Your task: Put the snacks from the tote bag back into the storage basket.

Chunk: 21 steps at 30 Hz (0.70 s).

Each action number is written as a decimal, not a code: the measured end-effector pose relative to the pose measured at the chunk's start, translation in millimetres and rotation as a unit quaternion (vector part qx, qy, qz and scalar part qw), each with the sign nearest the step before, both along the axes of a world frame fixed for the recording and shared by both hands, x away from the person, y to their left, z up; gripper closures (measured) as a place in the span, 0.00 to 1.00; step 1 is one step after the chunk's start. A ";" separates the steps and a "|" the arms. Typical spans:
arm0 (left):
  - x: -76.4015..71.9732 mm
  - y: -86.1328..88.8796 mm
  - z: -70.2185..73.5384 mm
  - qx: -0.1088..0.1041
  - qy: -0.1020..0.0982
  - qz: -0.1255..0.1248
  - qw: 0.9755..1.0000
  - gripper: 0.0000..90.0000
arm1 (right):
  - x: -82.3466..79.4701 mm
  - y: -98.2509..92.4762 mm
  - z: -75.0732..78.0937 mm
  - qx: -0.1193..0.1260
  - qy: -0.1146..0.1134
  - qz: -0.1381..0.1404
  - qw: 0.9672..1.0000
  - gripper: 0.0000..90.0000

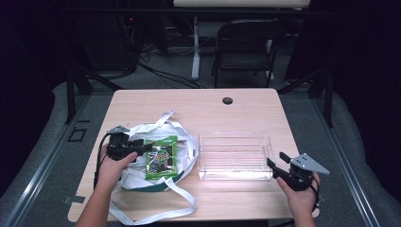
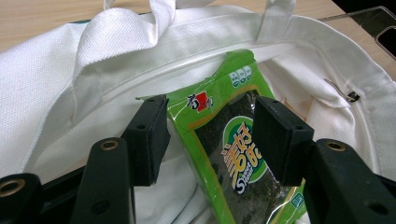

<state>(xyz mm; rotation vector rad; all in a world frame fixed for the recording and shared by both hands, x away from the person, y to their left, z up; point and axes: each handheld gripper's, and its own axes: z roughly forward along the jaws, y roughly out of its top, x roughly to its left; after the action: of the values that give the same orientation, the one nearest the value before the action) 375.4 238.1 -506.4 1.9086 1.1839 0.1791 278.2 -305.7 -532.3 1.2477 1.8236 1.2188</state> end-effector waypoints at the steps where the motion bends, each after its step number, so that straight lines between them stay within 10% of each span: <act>1: 0.0 -1.0 -0.2 0.001 0.000 0.000 1.000 0.51 | -0.6 0.3 0.4 -0.002 0.001 0.000 1.000 0.48; 21: 0.1 -3.0 2.5 0.001 0.031 -0.001 1.000 0.49 | -1.6 9.9 2.7 -0.019 -0.006 0.015 1.000 0.48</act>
<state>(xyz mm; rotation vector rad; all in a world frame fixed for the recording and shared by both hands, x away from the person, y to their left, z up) 375.5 235.2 -503.9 1.9290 1.2242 0.1205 276.6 -295.7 -529.6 1.1935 1.8545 1.1999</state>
